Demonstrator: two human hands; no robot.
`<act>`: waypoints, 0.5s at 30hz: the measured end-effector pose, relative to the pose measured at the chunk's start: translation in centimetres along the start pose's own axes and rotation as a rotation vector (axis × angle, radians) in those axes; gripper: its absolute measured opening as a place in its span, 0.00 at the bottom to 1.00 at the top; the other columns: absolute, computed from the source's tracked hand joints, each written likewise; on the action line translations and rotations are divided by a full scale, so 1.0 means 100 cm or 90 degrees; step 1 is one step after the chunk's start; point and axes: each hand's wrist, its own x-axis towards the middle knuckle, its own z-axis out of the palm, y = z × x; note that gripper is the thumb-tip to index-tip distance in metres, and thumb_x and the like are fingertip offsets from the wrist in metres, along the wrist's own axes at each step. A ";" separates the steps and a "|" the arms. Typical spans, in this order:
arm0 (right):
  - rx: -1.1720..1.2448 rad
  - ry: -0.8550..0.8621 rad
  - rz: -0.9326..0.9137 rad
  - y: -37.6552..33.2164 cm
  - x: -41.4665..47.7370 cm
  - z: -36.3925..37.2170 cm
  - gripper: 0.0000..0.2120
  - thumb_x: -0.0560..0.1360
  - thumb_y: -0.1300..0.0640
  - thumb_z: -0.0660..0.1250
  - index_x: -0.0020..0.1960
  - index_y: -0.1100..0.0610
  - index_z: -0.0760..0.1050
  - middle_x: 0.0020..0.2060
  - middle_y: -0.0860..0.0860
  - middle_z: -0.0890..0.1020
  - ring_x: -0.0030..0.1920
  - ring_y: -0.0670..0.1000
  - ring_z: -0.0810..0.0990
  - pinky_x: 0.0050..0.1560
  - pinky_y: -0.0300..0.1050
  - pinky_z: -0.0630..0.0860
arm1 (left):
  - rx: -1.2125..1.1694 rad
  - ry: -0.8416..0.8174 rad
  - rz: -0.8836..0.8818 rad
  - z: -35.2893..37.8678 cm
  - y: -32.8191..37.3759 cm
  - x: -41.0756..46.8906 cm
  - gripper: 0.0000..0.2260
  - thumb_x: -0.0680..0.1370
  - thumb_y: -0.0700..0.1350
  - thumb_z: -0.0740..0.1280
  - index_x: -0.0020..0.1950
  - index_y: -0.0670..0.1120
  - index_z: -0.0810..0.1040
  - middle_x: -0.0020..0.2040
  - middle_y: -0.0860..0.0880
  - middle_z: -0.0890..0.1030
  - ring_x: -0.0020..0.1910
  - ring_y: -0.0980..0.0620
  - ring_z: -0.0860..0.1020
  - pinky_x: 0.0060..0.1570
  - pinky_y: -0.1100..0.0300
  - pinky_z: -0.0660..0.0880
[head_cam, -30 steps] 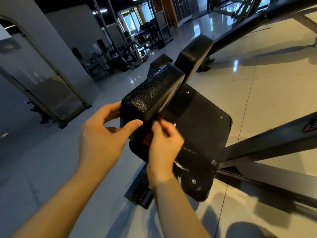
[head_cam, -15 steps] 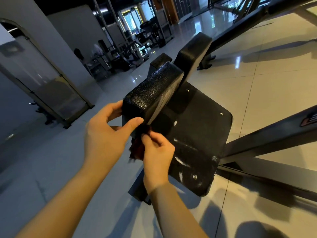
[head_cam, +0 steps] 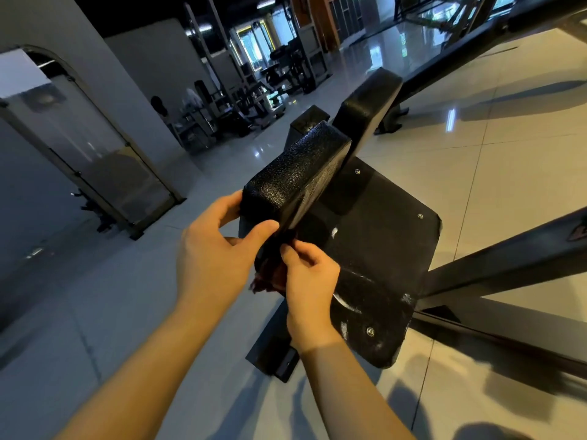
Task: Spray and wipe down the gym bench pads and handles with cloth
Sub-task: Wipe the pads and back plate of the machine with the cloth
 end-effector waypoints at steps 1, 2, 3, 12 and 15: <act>0.015 0.010 -0.013 -0.009 0.002 0.000 0.07 0.78 0.65 0.70 0.46 0.56 0.85 0.38 0.52 0.86 0.43 0.53 0.86 0.46 0.49 0.83 | 0.007 -0.003 0.003 -0.001 0.000 0.000 0.24 0.74 0.54 0.76 0.69 0.54 0.79 0.60 0.60 0.82 0.44 0.70 0.80 0.45 0.67 0.79; 0.027 0.027 -0.047 -0.021 0.004 0.000 0.06 0.78 0.64 0.70 0.46 0.57 0.85 0.37 0.50 0.86 0.42 0.50 0.85 0.45 0.46 0.82 | 0.015 -0.004 0.006 -0.001 0.000 0.000 0.24 0.74 0.54 0.76 0.70 0.54 0.78 0.60 0.60 0.82 0.44 0.71 0.80 0.45 0.67 0.80; 0.030 0.042 -0.092 -0.032 0.006 0.001 0.05 0.78 0.63 0.70 0.47 0.57 0.85 0.38 0.49 0.85 0.43 0.47 0.85 0.46 0.43 0.82 | 0.026 -0.005 0.011 -0.002 0.001 0.000 0.24 0.75 0.54 0.75 0.70 0.54 0.78 0.60 0.60 0.82 0.44 0.70 0.80 0.45 0.65 0.80; 0.055 0.012 0.015 0.002 0.008 0.002 0.06 0.79 0.66 0.68 0.48 0.59 0.84 0.41 0.57 0.86 0.43 0.56 0.86 0.45 0.53 0.84 | 0.056 0.017 0.000 0.004 0.011 -0.002 0.21 0.76 0.57 0.72 0.67 0.53 0.78 0.57 0.61 0.82 0.45 0.68 0.80 0.44 0.61 0.81; 0.057 0.053 -0.049 -0.023 0.025 0.002 0.06 0.78 0.65 0.70 0.46 0.57 0.85 0.38 0.52 0.86 0.41 0.51 0.85 0.47 0.48 0.82 | 0.071 0.017 0.008 0.005 0.008 0.000 0.23 0.77 0.57 0.72 0.69 0.53 0.77 0.59 0.59 0.81 0.47 0.71 0.78 0.47 0.60 0.80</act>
